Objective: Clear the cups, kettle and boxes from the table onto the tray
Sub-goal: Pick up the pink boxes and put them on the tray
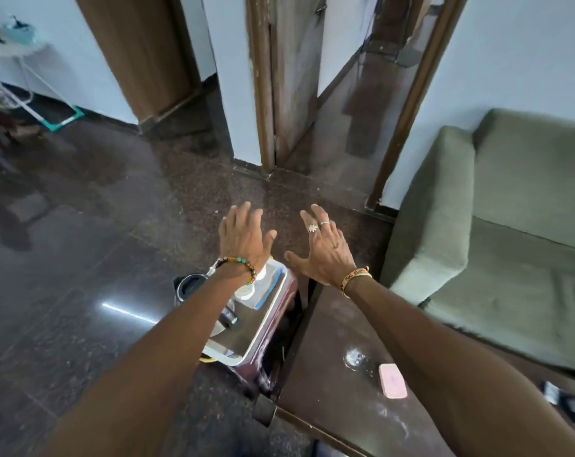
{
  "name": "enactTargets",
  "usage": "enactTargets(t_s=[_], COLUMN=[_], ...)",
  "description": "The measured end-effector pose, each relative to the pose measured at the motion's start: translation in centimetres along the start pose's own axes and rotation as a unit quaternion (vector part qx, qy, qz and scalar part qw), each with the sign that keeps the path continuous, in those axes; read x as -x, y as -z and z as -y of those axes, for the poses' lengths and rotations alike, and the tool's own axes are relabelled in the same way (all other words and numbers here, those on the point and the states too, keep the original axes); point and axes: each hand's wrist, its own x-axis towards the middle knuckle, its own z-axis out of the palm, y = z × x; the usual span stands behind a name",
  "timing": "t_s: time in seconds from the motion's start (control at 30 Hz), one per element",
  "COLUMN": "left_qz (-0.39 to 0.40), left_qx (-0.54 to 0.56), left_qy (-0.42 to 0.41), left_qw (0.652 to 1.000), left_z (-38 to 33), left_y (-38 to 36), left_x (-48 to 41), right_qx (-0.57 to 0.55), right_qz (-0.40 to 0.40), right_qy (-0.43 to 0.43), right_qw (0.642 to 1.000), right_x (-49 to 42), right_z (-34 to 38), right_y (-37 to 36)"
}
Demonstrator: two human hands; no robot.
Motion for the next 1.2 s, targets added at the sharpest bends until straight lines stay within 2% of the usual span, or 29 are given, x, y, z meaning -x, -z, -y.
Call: enactTargets(t_s=[0.17, 0.57, 0.77, 0.93, 1.2], left_qz=[-0.028, -0.02, -0.019, 0.02, 0.081], left_qx=[-0.001, 0.101, 0.13, 0.14, 0.149], left_qy=[-0.076, -0.19, -0.3, -0.363, -0.44], left_qw=[0.997, 0.976, 0.945, 0.921, 0.882], left_z=[-3.2, -8.1, -16.3, -24.0, -33.7], left_y=[2.6, 4.2, 5.9, 5.1, 1.0], left_x=[-0.1, 4.2, 7.8, 12.7, 24.7], right_qx=[0.054, 0.104, 0.154, 0.172, 0.143], right_qz=[-0.044, -0.137, -0.2, -0.246, -0.241], right_qy=[-0.029, -0.206, -0.295, -0.375, -0.482], right_qw=[0.997, 0.963, 0.921, 0.877, 0.83], right_x=[2.4, 14.9, 23.1, 31.5, 48.1], right_z=[-0.8, -0.2, -3.2, -6.8, -11.4], right_y=[4.2, 6.3, 11.0, 14.0, 11.9])
